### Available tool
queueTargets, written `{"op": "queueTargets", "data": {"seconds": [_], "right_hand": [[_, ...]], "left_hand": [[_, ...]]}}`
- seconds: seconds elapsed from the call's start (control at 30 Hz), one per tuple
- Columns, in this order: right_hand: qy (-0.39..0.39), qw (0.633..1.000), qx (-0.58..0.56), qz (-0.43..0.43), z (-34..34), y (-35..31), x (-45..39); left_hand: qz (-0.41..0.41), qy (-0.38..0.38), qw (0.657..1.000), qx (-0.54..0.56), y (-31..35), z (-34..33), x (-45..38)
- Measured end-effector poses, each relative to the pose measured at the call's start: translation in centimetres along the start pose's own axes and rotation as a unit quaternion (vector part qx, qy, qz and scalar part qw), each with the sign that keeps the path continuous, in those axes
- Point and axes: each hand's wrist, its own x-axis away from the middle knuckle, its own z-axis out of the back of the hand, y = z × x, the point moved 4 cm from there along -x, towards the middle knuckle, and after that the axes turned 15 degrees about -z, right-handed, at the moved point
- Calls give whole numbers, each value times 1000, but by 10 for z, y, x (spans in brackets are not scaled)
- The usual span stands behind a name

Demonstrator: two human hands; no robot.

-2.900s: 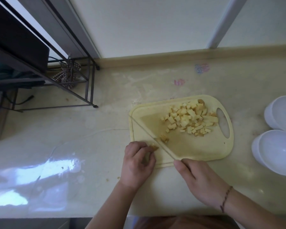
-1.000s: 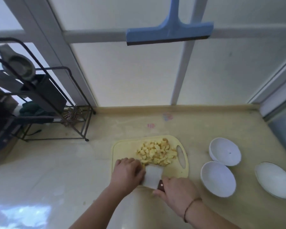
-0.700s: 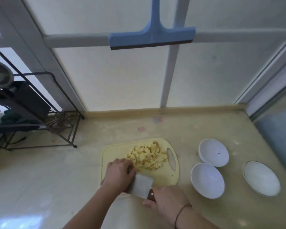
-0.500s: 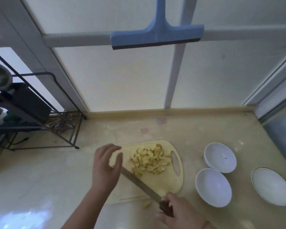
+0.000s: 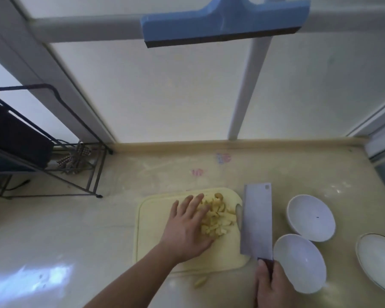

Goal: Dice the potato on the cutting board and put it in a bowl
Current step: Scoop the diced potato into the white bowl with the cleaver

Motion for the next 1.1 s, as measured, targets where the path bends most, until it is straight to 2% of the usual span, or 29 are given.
{"op": "queueTargets", "data": {"seconds": [0.07,0.27,0.7,0.87,1.1], "right_hand": [[24,999,18,13,1,-6,1],[28,999,16,28,-3,-7,-1],[-75,995,-51,-37,-22,21,3],[-37,999,-30,-20,-14,7,2],[-55,993,-58,-92,-13,3,2]], "left_hand": [[9,-26,1000,-7,-2,-3,-8],[9,-25,1000,6,-12,-7,-13],[-24,23,999,16,-14,-16,-12],[-24,25,999,12,-14,-17,-11],[-37,22,999,18,-15,-18,-13]]}}
